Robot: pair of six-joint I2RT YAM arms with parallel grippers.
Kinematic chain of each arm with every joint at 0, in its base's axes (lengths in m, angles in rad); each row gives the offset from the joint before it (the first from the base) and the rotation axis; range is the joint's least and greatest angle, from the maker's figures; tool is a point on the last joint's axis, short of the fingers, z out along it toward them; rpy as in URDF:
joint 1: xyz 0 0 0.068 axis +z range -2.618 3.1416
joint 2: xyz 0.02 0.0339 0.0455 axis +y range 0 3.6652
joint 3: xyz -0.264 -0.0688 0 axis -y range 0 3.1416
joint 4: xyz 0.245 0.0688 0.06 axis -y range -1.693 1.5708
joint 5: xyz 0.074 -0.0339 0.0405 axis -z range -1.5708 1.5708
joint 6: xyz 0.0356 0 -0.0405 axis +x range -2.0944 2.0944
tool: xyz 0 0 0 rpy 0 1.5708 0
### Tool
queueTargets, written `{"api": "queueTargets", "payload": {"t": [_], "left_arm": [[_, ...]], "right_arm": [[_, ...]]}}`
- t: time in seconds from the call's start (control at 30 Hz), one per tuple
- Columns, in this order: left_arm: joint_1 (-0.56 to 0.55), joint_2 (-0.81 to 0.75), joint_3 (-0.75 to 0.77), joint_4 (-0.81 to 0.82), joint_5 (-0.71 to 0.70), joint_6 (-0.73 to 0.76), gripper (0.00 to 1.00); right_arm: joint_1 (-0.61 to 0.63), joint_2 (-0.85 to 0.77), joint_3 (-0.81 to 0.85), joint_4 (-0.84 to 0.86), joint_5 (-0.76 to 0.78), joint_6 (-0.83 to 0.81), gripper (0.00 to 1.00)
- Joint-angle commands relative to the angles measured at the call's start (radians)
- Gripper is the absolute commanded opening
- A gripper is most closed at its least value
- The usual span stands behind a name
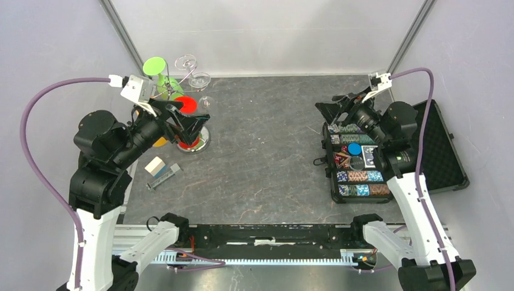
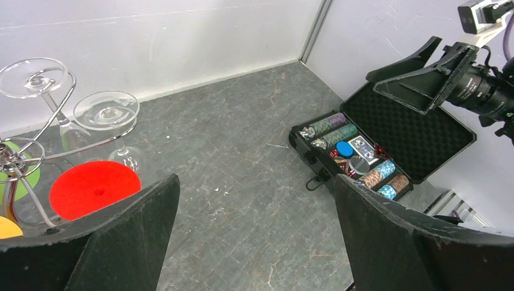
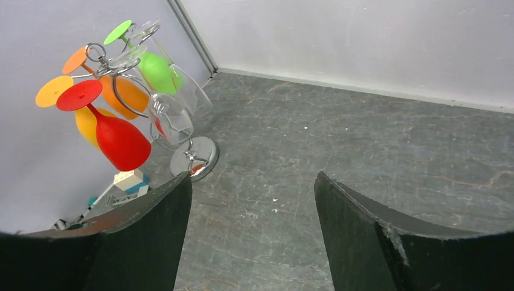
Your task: Take the wine glass off the wine glass rack
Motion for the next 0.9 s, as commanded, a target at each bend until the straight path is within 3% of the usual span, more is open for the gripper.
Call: {"api": "queueTargets", "payload": {"t": [0.0,0.2,0.33,0.53,0.67,0.87], "left_arm": [[0.001,0.004,-0.012,0.056,0.048,-0.04,1.0],[0.001,0.013,-0.043,0.075,0.041,-0.067,1.0],[0.001,0.033,-0.072,0.107,-0.069,-0.147,1.0],[0.017,0.208,-0.002,0.118,-0.208,-0.306,1.0],[0.11,0.306,0.03,0.119,-0.228,-0.409,1.0],[0.233,0.384,0.001,0.182,-0.171,-0.521,0.8]], "right_arm": [[-0.001,0.0,-0.036,0.092,-0.02,0.075,0.79],[0.009,-0.017,-0.123,0.114,-0.026,0.132,0.79],[0.014,-0.022,-0.139,0.101,-0.03,0.151,0.79],[0.024,0.002,-0.165,0.1,-0.037,0.203,0.78],[0.025,-0.006,-0.212,0.114,-0.034,0.217,0.78],[0.027,0.0,-0.227,0.109,-0.024,0.183,0.78]]}}
